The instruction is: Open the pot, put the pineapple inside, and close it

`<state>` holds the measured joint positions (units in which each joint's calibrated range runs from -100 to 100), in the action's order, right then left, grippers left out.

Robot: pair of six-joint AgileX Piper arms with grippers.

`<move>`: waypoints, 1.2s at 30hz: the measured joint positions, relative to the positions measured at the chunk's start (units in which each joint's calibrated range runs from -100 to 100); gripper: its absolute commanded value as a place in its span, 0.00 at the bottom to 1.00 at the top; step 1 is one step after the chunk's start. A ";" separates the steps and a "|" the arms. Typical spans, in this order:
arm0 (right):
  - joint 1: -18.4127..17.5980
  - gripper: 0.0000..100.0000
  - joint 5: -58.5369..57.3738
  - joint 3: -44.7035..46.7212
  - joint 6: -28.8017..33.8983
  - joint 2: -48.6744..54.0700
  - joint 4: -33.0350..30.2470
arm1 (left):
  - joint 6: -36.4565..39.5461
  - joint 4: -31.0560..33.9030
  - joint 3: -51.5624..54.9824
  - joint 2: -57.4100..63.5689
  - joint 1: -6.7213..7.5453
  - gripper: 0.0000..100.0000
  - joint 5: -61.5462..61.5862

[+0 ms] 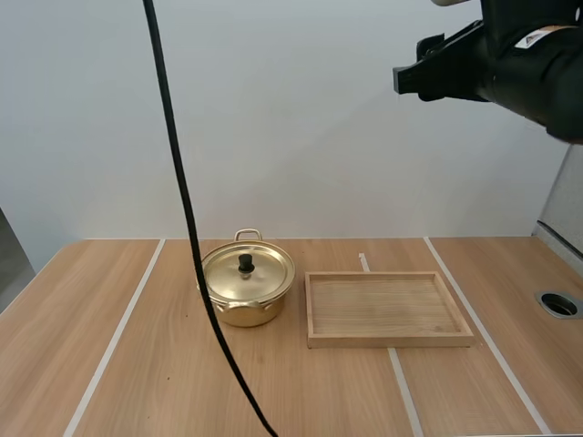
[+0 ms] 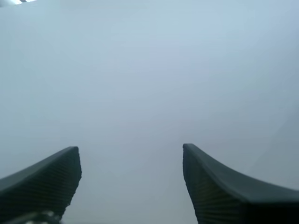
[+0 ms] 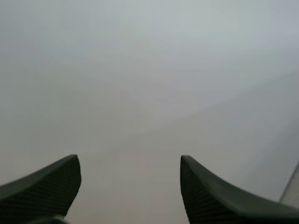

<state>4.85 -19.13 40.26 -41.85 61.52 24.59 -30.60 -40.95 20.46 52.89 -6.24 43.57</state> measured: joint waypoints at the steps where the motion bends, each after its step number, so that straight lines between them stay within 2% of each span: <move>1: 0.00 1.00 4.06 0.96 0.00 0.55 1.77 | -0.52 0.00 2.32 2.07 0.00 1.00 0.26; 4: 0.00 1.00 7.46 2.00 0.00 1.56 8.06 | -0.67 0.00 8.45 7.71 -0.06 1.00 0.09; 9: -0.30 1.00 -0.73 2.66 -0.19 1.56 17.11 | 0.64 -0.34 17.76 18.62 -0.06 1.00 1.69; 14: -0.66 1.00 -4.28 3.15 -6.64 3.26 18.67 | 3.10 -0.33 24.26 28.11 -0.06 1.00 6.38; 18: -0.66 1.00 -1.57 5.13 -11.12 6.20 18.76 | 6.16 0.51 28.23 33.31 0.02 1.00 -4.74; 21: -0.66 1.00 2.42 8.12 -14.57 9.71 18.89 | 7.79 2.13 32.75 34.72 1.52 1.00 -18.55; 24: -0.66 1.00 5.41 13.71 -18.44 14.75 19.03 | 8.28 4.11 38.74 35.59 3.23 1.00 -26.15; 30: -0.66 1.00 4.44 22.28 -20.45 22.25 19.14 | 8.49 7.01 52.79 39.70 6.58 1.00 -28.83; 35: -0.66 1.00 3.02 25.16 -20.57 24.85 19.56 | 8.59 8.22 56.30 41.28 7.39 1.00 -29.00; 36: -0.66 1.00 2.63 26.53 -20.57 25.66 20.35 | 8.59 9.34 60.11 42.96 8.20 1.00 -29.24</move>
<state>4.19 -16.50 66.80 -62.42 87.17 44.94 -22.00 -31.60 80.57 95.84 1.95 14.33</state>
